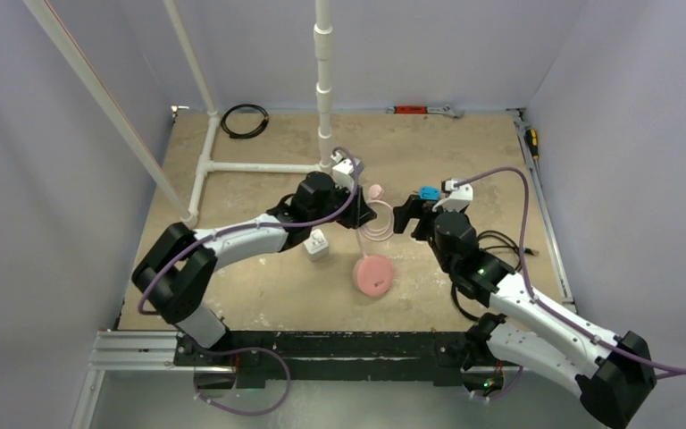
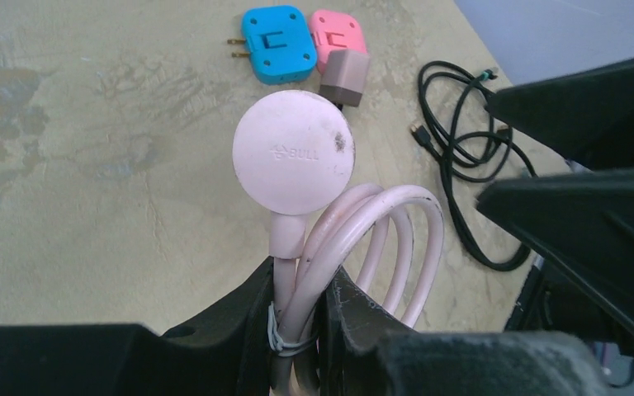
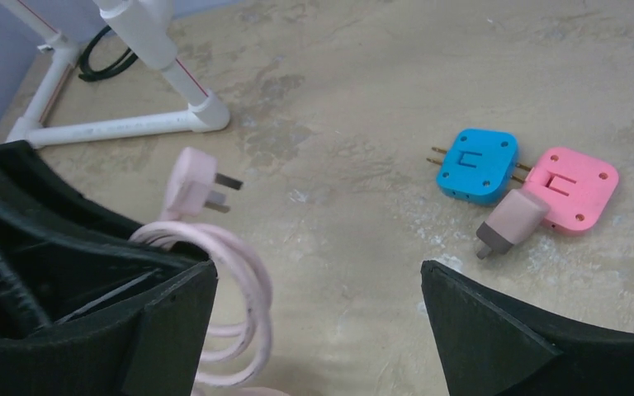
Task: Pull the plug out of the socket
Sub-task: Place the socket at the center of the board.
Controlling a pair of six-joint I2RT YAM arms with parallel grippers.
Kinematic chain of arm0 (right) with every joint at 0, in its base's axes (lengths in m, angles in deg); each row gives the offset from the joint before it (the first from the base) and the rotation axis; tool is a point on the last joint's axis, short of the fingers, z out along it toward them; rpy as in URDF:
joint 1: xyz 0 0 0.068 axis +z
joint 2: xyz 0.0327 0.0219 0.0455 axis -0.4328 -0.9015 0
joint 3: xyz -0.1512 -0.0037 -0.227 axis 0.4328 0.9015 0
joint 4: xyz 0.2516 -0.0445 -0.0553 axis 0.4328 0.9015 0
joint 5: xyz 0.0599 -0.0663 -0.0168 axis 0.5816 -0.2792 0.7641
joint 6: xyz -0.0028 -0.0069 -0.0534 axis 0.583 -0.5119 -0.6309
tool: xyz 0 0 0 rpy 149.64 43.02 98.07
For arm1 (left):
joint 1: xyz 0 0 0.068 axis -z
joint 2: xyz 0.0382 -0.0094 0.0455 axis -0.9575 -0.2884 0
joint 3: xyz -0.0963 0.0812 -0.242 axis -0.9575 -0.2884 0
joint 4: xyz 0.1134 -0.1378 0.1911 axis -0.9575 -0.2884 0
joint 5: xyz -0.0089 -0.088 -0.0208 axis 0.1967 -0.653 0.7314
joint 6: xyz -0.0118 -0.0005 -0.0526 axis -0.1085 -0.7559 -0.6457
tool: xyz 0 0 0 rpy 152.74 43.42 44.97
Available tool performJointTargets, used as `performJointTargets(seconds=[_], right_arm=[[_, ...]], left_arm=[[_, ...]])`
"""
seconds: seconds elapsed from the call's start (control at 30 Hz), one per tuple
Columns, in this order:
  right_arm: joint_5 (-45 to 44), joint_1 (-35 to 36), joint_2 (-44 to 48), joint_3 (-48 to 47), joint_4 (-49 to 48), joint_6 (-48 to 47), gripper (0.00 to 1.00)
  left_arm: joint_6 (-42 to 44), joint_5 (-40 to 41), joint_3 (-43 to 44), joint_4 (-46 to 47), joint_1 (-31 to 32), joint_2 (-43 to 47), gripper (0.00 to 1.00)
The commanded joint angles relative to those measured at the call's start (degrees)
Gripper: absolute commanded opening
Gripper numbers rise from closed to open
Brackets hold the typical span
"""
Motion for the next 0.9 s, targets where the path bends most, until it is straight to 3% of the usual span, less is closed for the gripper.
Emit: performJointTargets(seconds=[0.0,0.23,0.33,0.57,0.77,0.87], right_arm=[[1.99,-0.92,2.27,1.12,-1.23,1.14,0.96],[0.75,-1.94,4.20,2.57,-0.74,1.28,0.98],[0.26,-2.31,4.71,2.73,-0.50,1.01,0.99],[-0.02,-2.75,6.40,3.45,-0.65,0.65,0.99],[0.26,-2.95,7.18,3.35,-0.61,-0.25,0.99],[1.05,-3.28,8.03,2.19,0.61,-1.49,0.99]], left_arm=[[5.75,3.96,7.52,5.16,0.11,-6.16,0.03],[9.02,10.06,13.87,5.32,-0.41,-18.01,0.09],[10.48,10.99,14.09,7.65,-0.71,-20.59,0.22],[11.20,12.65,15.24,6.65,-1.39,-23.34,0.70],[11.35,14.07,10.25,9.86,-1.47,-16.56,0.93],[10.37,13.64,8.33,8.09,-2.77,-12.06,0.95]])
